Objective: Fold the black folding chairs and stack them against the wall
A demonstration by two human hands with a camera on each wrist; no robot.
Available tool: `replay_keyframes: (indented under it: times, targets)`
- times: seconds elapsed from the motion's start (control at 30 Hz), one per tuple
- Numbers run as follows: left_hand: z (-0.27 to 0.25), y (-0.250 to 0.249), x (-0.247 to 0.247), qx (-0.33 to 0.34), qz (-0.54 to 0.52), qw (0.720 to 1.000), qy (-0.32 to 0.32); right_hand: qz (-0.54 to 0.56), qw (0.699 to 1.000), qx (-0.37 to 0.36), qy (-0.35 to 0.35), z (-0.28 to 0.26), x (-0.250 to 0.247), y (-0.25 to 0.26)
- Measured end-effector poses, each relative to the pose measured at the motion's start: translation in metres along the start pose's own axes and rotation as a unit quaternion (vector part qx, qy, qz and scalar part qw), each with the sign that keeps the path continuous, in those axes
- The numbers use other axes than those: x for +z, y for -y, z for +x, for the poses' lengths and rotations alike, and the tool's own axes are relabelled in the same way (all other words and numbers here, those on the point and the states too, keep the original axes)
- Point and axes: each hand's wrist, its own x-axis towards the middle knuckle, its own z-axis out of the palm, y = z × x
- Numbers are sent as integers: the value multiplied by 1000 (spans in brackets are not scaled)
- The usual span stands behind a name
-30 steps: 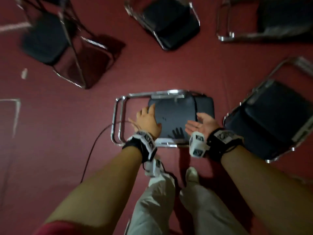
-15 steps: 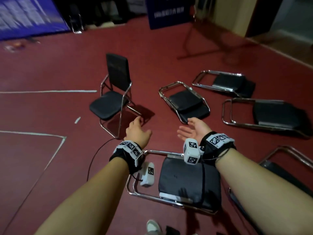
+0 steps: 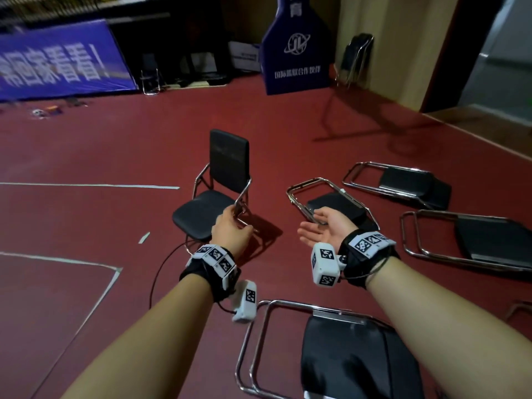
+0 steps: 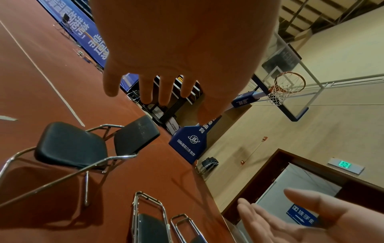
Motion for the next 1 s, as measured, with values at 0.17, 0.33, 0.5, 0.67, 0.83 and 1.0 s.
replay_keyframes:
  times: [0.17,0.33,0.5,0.67,0.83,1.0]
  targets:
    - [54,66,-82,-16,-19,1000,11,-8,1000,7,-2,31,113,-36]
    - [100,123,-137,-21,-2,1000,-4,-18,999,27,16,56,197,-65]
    - [136,158,-160,-24,-15,1000,11,-26,999,30,0,87,243,-73]
    - [180,179,-176,-29,-24,999,27,-19,999,37,-10,132,283,-67]
    - [256,200,-191,-38,-40,998,26,-14,999,49,1,202,334,-53]
    - [369,206,-193,-31,-26,999,28,-2,999,50,0,296,379,-22]
